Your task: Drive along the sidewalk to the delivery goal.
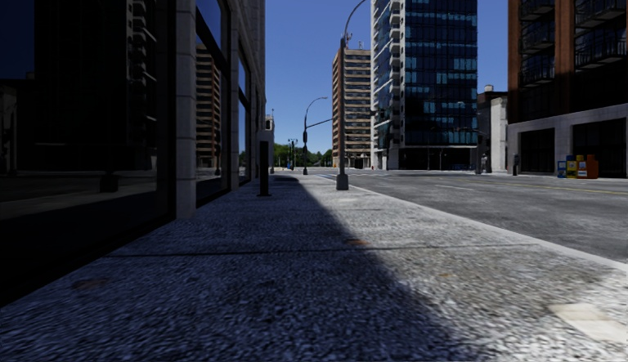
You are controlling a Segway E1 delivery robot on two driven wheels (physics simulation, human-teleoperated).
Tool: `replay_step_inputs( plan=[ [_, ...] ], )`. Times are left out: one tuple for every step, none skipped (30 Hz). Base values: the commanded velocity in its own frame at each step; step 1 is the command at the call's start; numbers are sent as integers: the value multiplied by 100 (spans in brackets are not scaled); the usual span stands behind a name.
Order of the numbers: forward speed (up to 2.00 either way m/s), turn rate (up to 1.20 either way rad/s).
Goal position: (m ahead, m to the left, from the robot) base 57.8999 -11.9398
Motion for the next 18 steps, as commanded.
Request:
replay_step_inputs(
  plan=[
    [136, 0],
    [136, 0],
    [136, 0],
    [136, 0],
    [136, 0],
    [136, 0],
    [136, 0],
    [136, 0],
    [136, 0],
    [136, 0],
    [136, 0],
    [136, 0],
    [138, 0],
    [147, 0],
    [153, 0],
    [153, 0],
    [154, 0],
    [155, 0]
  ],
)
